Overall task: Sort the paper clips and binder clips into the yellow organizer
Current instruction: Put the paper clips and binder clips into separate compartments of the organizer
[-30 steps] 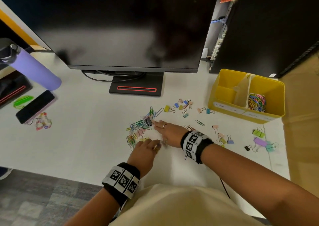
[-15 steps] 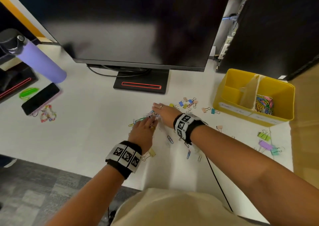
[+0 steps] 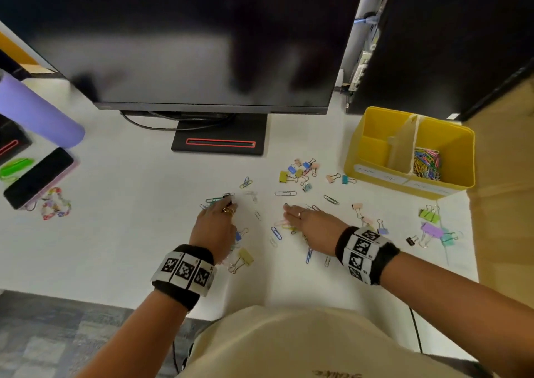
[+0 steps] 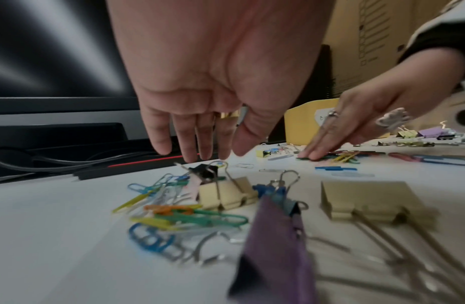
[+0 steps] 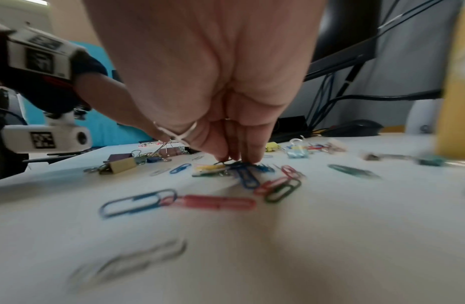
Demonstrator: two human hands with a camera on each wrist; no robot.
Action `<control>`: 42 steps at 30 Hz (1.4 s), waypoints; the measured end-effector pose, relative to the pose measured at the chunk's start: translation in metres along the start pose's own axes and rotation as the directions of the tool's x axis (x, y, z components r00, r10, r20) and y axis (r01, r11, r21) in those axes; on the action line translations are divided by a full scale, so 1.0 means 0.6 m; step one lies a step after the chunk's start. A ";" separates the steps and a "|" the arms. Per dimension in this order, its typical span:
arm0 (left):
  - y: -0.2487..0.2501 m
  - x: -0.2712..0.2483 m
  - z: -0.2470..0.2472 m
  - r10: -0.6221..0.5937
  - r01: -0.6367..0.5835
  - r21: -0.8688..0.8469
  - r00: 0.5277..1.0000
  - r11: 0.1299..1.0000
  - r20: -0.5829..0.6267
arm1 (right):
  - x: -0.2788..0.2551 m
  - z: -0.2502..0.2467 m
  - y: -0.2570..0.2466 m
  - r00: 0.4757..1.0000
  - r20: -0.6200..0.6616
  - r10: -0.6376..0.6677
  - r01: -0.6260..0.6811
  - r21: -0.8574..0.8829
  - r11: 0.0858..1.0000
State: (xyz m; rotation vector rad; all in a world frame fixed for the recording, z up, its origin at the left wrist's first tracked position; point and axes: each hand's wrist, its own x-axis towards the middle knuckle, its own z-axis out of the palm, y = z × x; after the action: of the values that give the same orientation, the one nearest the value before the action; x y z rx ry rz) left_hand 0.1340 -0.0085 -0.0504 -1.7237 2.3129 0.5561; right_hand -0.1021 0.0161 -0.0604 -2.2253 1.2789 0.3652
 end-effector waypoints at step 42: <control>0.210 0.026 0.072 0.213 -0.206 -0.074 0.972 0.976 0.102 | -0.094 0.091 0.001 0.891 -0.274 0.363 -0.373 0.017 0.928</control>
State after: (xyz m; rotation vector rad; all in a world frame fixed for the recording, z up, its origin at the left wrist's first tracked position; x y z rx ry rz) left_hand 0.0068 0.0270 -0.0733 -1.4422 2.4382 0.7485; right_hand -0.1294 0.0875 -0.0781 -2.1078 1.8674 0.2228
